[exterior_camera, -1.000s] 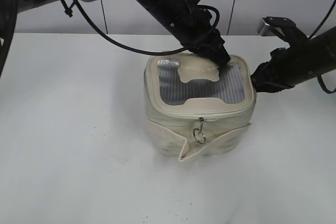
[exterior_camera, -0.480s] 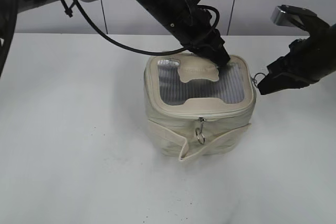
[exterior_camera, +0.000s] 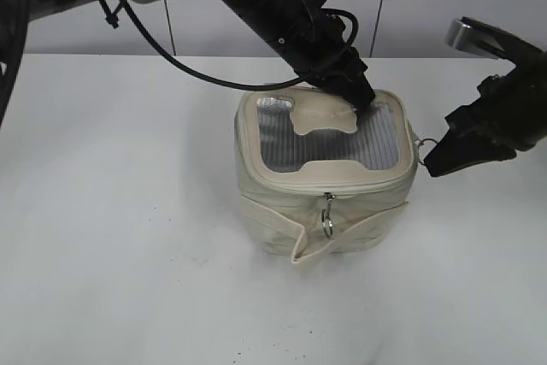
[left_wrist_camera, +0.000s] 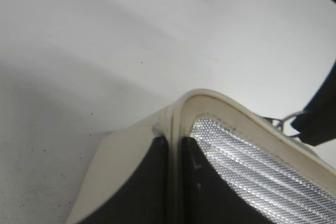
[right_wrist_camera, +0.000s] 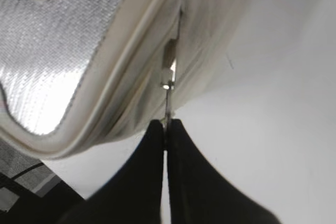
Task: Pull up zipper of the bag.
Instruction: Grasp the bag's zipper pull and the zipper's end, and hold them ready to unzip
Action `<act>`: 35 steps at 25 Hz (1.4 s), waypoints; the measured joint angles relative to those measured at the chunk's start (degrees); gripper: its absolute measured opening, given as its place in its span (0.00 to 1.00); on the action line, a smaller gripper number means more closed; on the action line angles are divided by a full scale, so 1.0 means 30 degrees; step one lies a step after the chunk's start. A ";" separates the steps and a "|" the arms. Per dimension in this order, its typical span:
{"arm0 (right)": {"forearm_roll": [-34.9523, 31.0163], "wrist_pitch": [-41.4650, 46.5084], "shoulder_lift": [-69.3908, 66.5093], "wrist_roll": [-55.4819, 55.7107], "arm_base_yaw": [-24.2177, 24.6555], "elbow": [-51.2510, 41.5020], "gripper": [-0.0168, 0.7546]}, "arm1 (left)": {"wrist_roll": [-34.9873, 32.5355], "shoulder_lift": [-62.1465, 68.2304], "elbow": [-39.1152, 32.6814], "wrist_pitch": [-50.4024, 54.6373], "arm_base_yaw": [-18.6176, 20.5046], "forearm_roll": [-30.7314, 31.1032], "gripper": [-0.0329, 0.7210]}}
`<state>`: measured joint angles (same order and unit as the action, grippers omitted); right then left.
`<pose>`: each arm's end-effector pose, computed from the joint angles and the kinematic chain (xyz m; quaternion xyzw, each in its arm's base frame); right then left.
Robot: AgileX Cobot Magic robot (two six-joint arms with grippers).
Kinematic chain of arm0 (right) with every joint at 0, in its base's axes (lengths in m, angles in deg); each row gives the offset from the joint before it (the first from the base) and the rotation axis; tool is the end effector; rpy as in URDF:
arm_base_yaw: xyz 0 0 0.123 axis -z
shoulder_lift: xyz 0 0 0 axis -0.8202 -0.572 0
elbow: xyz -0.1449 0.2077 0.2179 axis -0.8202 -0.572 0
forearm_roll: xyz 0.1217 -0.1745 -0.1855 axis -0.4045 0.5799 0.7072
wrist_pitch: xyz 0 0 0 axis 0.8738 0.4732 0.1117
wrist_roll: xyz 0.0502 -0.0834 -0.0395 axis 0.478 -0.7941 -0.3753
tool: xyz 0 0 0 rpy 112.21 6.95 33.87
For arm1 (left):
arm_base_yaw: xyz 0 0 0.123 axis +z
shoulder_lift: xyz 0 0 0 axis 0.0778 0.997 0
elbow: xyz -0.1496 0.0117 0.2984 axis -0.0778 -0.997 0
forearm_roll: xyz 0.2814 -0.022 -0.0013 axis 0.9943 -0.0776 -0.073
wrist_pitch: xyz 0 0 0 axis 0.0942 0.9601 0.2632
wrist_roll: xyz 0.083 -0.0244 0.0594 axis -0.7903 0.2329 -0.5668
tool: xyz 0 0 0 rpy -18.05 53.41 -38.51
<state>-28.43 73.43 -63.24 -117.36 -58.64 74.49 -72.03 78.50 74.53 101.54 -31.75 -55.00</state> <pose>0.3419 0.0704 0.2162 -0.1867 0.9467 0.2273 0.1312 0.4363 -0.3923 0.2314 0.4895 0.7927 -0.3156 0.1801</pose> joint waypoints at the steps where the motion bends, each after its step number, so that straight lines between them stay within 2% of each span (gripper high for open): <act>1: 0.0049 0.0124 0.0328 0.0126 0.0000 -0.0174 0.03 | 0.0074 0.0000 0.0000 0.0016 0.0000 0.0000 0.10; 9: 0.0981 0.0419 0.3180 0.2323 -0.0063 -0.2515 0.03 | 0.0310 0.0000 0.0000 0.0016 -0.0032 -0.0017 0.10; 12: 0.1268 0.0531 0.4294 0.2969 -0.0760 -0.3303 0.03 | 0.0396 0.0000 0.0000 0.0016 -0.0032 -0.0017 0.10; 19: 0.1613 -0.0284 0.5475 0.4608 -0.5557 -0.4178 0.03 | 0.0438 0.0000 0.0000 -0.0001 -0.0032 -0.0017 0.10; 21: 0.1057 -0.1367 0.5422 0.4780 -0.7236 -0.4153 0.03 | 0.0440 0.0000 0.0000 0.0016 -0.0032 -0.0017 0.10; 25: 0.0136 -0.2486 0.4413 0.4934 -0.9377 -0.3243 0.03 | 0.0497 0.0000 0.0000 0.0181 -0.0032 -0.0017 0.10; 28: -0.0016 -0.2617 0.3329 0.4991 -1.0376 -0.2151 0.03 | 0.0497 0.0000 0.0000 0.0283 -0.0032 -0.0034 0.10; 32: 0.0302 -0.2532 0.2992 0.6110 -1.0483 -0.1788 0.05 | 0.0497 0.0000 0.0000 0.0457 -0.0032 -0.0034 0.10; 34: 0.1416 -0.2322 0.3139 0.7643 -1.0547 -0.1714 0.11 | 0.0518 0.0000 0.0000 0.0380 -0.0036 0.0062 0.10; 35: 0.2124 -0.2236 0.3281 0.8673 -1.0590 -0.1655 0.18 | 0.0535 -0.0042 0.0000 0.0376 -0.0053 0.0212 0.10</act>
<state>-22.06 66.72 -53.40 -91.34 -90.41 69.53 -70.43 78.37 74.53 102.66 -31.91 -54.37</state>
